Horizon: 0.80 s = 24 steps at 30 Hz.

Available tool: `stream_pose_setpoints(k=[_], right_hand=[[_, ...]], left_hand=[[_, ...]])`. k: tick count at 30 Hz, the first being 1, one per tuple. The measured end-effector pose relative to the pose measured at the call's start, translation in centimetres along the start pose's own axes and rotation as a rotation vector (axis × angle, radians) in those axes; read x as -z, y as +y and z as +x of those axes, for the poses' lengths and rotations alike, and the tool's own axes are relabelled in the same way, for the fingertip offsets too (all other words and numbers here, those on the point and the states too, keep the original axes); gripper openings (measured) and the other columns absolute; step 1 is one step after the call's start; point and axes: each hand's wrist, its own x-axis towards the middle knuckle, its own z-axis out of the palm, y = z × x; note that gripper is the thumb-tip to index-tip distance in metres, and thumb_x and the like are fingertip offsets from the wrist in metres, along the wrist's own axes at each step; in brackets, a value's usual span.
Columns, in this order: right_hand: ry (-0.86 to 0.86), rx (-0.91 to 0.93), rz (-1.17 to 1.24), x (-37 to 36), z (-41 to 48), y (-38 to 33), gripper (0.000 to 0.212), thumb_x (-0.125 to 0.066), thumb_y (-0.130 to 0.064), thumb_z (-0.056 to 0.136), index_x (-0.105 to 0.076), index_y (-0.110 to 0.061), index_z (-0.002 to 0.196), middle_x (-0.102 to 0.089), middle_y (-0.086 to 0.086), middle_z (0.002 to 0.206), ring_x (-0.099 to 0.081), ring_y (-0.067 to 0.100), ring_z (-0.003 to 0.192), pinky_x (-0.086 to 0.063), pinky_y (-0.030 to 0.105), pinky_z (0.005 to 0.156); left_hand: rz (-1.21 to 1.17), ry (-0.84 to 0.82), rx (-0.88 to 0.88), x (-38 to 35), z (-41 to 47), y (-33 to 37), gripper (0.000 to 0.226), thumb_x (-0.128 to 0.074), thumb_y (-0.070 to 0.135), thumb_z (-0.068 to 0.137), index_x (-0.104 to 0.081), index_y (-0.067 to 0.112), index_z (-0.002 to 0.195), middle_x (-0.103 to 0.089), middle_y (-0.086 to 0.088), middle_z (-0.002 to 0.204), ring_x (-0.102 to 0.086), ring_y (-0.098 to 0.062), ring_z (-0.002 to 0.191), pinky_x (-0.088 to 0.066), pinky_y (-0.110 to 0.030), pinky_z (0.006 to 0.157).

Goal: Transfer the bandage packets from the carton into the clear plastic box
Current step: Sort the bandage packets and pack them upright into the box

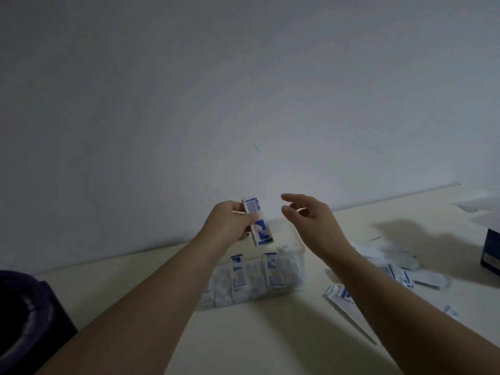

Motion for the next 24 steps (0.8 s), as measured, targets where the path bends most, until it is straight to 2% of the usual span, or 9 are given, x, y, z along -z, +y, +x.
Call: stream_pose_setpoints(k=[4, 5, 7, 8, 11, 14, 16, 24], right_hand=[[-0.054, 0.055, -0.076, -0.4, -0.5, 2.3, 0.024, -0.056, -0.025, 0.091, -0.064, -0.026, 0.114, -0.061, -0.007, 0.101, -0.054, 0.002, 0.079, -0.04, 0.01, 0.066], [-0.044, 0.074, -0.092, -0.4, -0.3, 2.4, 0.023, -0.056, -0.024, 0.091, -0.064, -0.026, 0.113, -0.06, -0.008, 0.1, -0.054, 0.002, 0.079, -0.04, 0.009, 0.067], [-0.017, 0.077, -0.084, -0.1, -0.1, 2.6, 0.022, -0.056, -0.024, 0.091, -0.064, -0.025, 0.112, -0.06, -0.009, 0.1, -0.054, 0.002, 0.08, -0.041, 0.009, 0.068], [-0.011, 0.069, -0.076, 0.1, 0.0, 2.9, 0.022, -0.055, -0.023, 0.092, -0.064, -0.025, 0.112, -0.06, -0.009, 0.1, -0.054, 0.002, 0.079, -0.041, 0.009, 0.068], [-0.031, 0.057, -0.116, 0.2, -0.4, 3.5, 0.022, -0.053, -0.023, 0.093, -0.064, -0.023, 0.112, -0.06, -0.007, 0.101, -0.053, 0.001, 0.075, -0.038, 0.007, 0.067], [-0.032, 0.058, -0.124, 0.3, -0.8, 3.7, 0.022, -0.053, -0.023, 0.093, -0.065, -0.023, 0.111, -0.06, -0.006, 0.102, -0.052, 0.0, 0.073, -0.037, 0.006, 0.065], [-0.041, 0.061, -0.129, 0.5, -1.0, 3.6, 0.022, -0.053, -0.024, 0.093, -0.064, -0.023, 0.112, -0.06, -0.006, 0.103, -0.052, 0.0, 0.073, -0.037, 0.006, 0.065], [-0.082, 0.066, -0.166, 0.8, -1.2, 3.4, 0.024, -0.052, -0.026, 0.094, -0.064, -0.023, 0.114, -0.053, -0.009, 0.104, -0.05, -0.001, 0.07, -0.035, 0.004, 0.064]], left_hand=[[0.227, -0.091, 0.139, -1.1, 1.1, -1.5, 0.025, -0.073, 0.022, 0.081, -0.058, 0.009, 0.096, -0.066, -0.009, 0.085, -0.062, -0.016, 0.07, -0.059, -0.029, 0.072], [0.287, -0.121, 0.146, -1.3, 1.2, -1.5, 0.02, -0.072, 0.022, 0.082, -0.06, 0.009, 0.092, -0.065, -0.007, 0.08, -0.06, -0.014, 0.066, -0.057, -0.023, 0.064], [0.45, -0.18, 0.144, -1.6, 1.3, -1.4, 0.016, -0.07, 0.026, 0.084, -0.064, 0.011, 0.085, -0.062, -0.001, 0.07, -0.053, -0.009, 0.056, -0.045, -0.016, 0.046], [0.555, -0.211, 0.136, -1.8, 1.4, -1.5, 0.018, -0.069, 0.03, 0.084, -0.065, 0.012, 0.083, -0.06, 0.001, 0.067, -0.05, -0.008, 0.054, -0.04, -0.017, 0.045], [0.759, -0.279, 0.129, -2.1, 1.9, -1.5, 0.022, -0.066, 0.038, 0.084, -0.069, 0.017, 0.086, -0.061, 0.001, 0.079, -0.051, -0.012, 0.069, -0.036, -0.022, 0.057], [0.837, -0.293, 0.138, -2.7, 2.3, -1.7, 0.024, -0.064, 0.036, 0.085, -0.072, 0.016, 0.097, -0.067, -0.002, 0.103, -0.059, -0.018, 0.094, -0.044, -0.027, 0.078], [0.889, -0.3, 0.147, -3.1, 2.5, -1.9, 0.026, -0.063, 0.034, 0.085, -0.073, 0.018, 0.102, -0.067, -0.003, 0.111, -0.059, -0.02, 0.101, -0.045, -0.03, 0.087], [1.125, -0.354, 0.137, -3.8, 2.6, -1.5, 0.037, -0.058, 0.044, 0.085, -0.068, 0.021, 0.113, -0.064, -0.002, 0.114, -0.058, -0.02, 0.097, -0.046, -0.03, 0.086]])
